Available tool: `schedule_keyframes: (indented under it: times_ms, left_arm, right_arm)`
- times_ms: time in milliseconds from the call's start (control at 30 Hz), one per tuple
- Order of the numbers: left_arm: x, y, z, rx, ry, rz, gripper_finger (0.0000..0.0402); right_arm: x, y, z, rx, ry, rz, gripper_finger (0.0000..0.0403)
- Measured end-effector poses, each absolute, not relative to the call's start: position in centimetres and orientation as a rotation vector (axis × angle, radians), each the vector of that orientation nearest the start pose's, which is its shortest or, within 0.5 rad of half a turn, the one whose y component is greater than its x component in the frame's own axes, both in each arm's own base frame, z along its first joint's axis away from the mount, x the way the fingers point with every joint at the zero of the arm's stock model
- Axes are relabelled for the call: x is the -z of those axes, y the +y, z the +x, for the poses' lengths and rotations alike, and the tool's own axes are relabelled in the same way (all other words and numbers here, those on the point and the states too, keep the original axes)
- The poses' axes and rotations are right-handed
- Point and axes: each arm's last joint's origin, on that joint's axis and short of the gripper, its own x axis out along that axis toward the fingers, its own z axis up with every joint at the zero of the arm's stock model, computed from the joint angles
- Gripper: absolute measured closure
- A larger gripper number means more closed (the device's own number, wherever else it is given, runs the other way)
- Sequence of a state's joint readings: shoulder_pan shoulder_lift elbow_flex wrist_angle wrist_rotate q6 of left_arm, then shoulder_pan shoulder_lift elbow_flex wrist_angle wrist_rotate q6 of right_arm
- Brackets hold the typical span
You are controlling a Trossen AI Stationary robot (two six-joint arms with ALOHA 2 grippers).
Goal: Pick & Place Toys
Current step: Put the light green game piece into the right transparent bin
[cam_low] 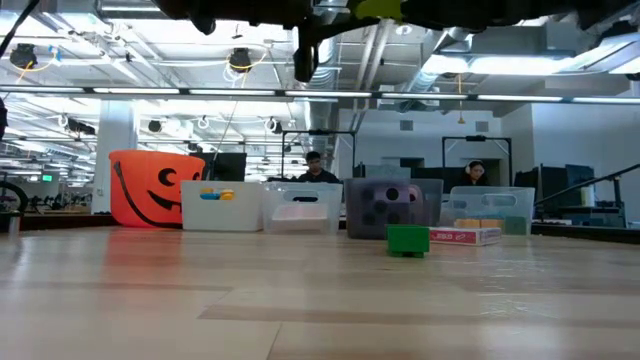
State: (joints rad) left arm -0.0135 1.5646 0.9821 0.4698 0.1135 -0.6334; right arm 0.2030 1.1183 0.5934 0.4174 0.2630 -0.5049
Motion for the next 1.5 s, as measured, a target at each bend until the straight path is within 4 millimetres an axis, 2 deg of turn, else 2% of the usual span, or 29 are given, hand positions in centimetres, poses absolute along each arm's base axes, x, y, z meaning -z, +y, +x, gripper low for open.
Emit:
schedule_keyframes:
  times_ms: [433, 800, 1000, 1233, 1400, 1500]
  left_arm:
    - [-27.3, -0.8, 35.3, 0.083, 0.122, -0.631, 0.0312]
    - [-27.1, -0.8, 35.5, 0.080, 0.117, -0.628, 0.0312]
    - [-27.1, -0.8, 35.5, 0.082, 0.114, -0.628, 0.0312]
    - [-26.8, -1.0, 35.4, 0.095, 0.151, -0.629, 0.0312]
    - [-26.4, -1.0, 35.2, 0.080, 0.220, -0.631, 0.0312]
    - [-25.9, -0.9, 35.2, 0.059, 0.260, -0.633, 0.0312]
  right_arm:
    - [-26.4, 3.7, 23.9, 0.058, 0.080, -0.489, 0.0003]
    - [-27.0, 3.6, 24.1, 0.035, 0.050, -0.405, 0.0028]
    - [-27.1, 4.0, 26.5, 0.008, 0.078, -0.433, 0.0039]
    - [-25.3, 4.6, 30.2, 0.069, 0.211, -0.579, 0.0047]
    - [-25.0, 5.5, 30.4, 0.105, 0.268, -0.649, 0.0056]
    - [-25.8, 5.7, 30.1, 0.117, 0.242, -0.637, 0.0062]
